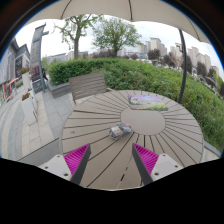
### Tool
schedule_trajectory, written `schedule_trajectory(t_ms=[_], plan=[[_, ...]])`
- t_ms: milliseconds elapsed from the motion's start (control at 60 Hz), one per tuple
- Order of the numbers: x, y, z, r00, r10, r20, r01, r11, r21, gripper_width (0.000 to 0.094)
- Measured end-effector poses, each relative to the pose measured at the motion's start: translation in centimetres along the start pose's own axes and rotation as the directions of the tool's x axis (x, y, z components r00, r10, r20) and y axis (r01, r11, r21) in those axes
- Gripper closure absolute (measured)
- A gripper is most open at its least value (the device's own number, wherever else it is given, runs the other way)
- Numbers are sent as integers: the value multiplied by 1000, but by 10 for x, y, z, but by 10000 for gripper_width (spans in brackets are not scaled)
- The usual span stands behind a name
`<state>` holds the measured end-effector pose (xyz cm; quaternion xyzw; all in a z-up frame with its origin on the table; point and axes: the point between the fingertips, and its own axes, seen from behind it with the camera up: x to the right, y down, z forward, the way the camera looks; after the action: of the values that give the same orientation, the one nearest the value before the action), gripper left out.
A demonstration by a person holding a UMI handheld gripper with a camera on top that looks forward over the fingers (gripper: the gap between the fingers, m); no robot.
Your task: Arrange mouse
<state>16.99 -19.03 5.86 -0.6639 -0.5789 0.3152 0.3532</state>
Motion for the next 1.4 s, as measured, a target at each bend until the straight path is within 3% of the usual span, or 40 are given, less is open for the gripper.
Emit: schedule_trajectory(t_ms=[383, 1033, 1133, 1167, 1217, 1400], plan=[[8, 0, 112, 1000, -7, -6, 6, 1000, -24, 80], [8, -44, 202, 997, -9, 72, 11, 1000, -25, 80], [5, -46, 206, 996, -4, 89, 6, 1000, -23, 146], [7, -46, 206, 996, 7, 87, -4, 1000, -24, 239], [14, -47, 208, 997, 31, 69, -29, 999, -25, 456], [14, -57, 207, 995, 40, 95, -34, 997, -69, 555]])
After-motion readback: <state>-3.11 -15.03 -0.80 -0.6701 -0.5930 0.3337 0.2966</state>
